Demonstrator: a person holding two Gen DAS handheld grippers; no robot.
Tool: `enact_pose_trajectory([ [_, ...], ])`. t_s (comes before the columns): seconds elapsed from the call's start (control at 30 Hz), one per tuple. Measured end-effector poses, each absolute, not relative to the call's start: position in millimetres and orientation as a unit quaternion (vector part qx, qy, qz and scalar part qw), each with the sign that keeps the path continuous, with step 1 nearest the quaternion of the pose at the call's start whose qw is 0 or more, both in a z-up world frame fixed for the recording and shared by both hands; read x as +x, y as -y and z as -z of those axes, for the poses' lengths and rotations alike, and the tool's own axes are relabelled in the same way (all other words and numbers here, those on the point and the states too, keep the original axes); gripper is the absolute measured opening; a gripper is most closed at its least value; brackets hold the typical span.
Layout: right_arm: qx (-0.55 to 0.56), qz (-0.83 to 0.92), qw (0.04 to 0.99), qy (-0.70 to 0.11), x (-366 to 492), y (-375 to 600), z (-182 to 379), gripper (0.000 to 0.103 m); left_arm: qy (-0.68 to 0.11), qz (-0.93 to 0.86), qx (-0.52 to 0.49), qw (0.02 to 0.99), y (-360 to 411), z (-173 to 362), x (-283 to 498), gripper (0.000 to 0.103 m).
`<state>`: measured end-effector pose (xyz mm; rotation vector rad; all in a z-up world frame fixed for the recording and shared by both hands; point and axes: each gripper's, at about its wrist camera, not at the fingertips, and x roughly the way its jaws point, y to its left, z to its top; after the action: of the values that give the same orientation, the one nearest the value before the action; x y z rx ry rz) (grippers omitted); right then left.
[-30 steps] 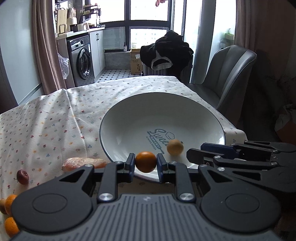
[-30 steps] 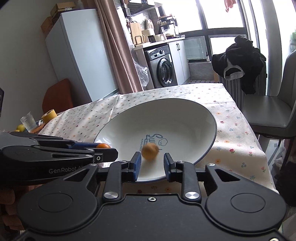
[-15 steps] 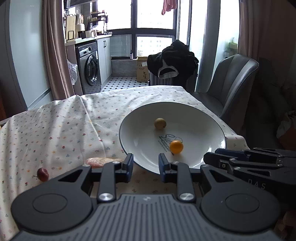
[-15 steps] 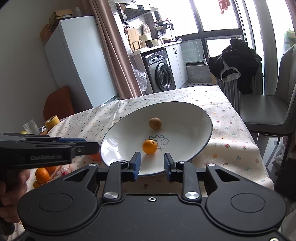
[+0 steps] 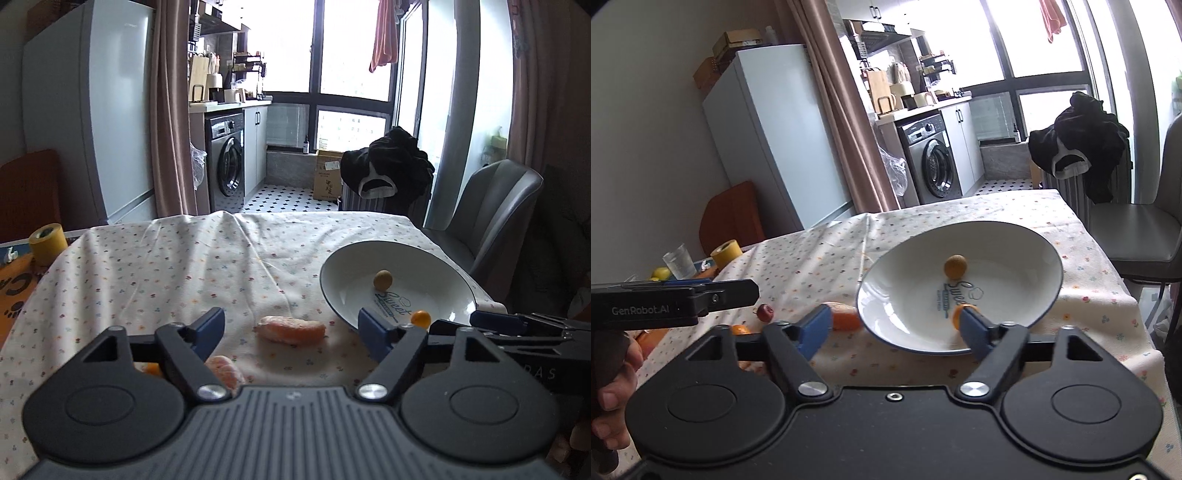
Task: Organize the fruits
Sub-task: 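Move both open tools back toward the fruit cluster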
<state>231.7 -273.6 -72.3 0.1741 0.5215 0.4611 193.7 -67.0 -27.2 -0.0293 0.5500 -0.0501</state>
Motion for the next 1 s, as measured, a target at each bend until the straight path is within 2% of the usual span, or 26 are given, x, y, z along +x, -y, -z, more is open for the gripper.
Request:
enact_pose_trajectory([
  [0.03, 0.085, -0.229, 0.937, -0.250, 229.2, 271.5, 70.5, 0.094, -0.267, 0.022, -0.017, 0.963, 63.3, 26.1, 189.7, 0.082],
  [0.13, 0.084, -0.237, 0.939, -0.234, 221.4, 265.8, 66.6, 0.103, -0.261, 0.012, -0.031, 0.965, 50.3, 24.1, 179.3, 0.084],
  [1.0, 0.057, -0.272, 0.928, -0.249, 196.4, 222.1, 61.5, 0.103, -0.240, -0.037, -0.086, 0.966, -15.8, 32.2, 109.9, 0.093],
])
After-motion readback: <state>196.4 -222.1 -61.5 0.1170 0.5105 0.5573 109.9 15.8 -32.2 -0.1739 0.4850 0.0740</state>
